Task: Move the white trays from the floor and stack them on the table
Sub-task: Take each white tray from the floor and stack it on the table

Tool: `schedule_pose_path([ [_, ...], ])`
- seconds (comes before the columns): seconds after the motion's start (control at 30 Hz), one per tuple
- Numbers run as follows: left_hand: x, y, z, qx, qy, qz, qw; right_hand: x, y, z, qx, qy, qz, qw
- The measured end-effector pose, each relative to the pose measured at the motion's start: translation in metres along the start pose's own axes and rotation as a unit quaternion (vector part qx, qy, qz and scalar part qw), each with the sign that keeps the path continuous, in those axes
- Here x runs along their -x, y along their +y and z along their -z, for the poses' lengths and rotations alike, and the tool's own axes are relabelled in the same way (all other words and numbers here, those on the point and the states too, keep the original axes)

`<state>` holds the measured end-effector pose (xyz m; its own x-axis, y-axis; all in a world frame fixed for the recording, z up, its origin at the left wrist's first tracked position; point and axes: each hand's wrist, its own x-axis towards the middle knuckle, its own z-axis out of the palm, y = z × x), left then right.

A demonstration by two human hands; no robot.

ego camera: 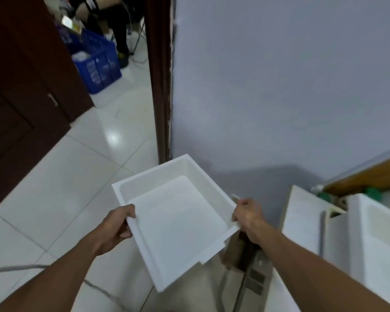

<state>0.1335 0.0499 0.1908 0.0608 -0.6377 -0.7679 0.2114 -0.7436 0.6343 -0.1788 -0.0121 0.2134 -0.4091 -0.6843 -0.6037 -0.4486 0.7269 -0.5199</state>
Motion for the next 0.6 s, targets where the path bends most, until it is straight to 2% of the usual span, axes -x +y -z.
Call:
schedule_pose_path([
  [0.1,0.041,0.03,-0.013,0.034,0.044,-0.072,0.996,0.045,-0.007,0.033,0.066,-0.051,0.077,0.994],
  [0.17,0.074,0.049,-0.029,0.05,0.058,-0.112,0.991,0.074,-0.01,0.058,0.066,-0.072,0.088,0.991],
  [0.23,0.109,0.065,-0.047,0.037,0.041,-0.146,0.988,0.101,-0.009,0.087,0.04,-0.081,0.079,0.993],
  [0.43,0.195,0.09,-0.103,0.006,0.01,-0.198,0.98,0.151,0.01,0.166,-0.029,-0.03,0.098,0.994],
  [0.6,0.252,0.065,-0.159,-0.012,0.025,-0.221,0.975,0.191,0.041,0.217,-0.139,0.017,0.084,0.987],
])
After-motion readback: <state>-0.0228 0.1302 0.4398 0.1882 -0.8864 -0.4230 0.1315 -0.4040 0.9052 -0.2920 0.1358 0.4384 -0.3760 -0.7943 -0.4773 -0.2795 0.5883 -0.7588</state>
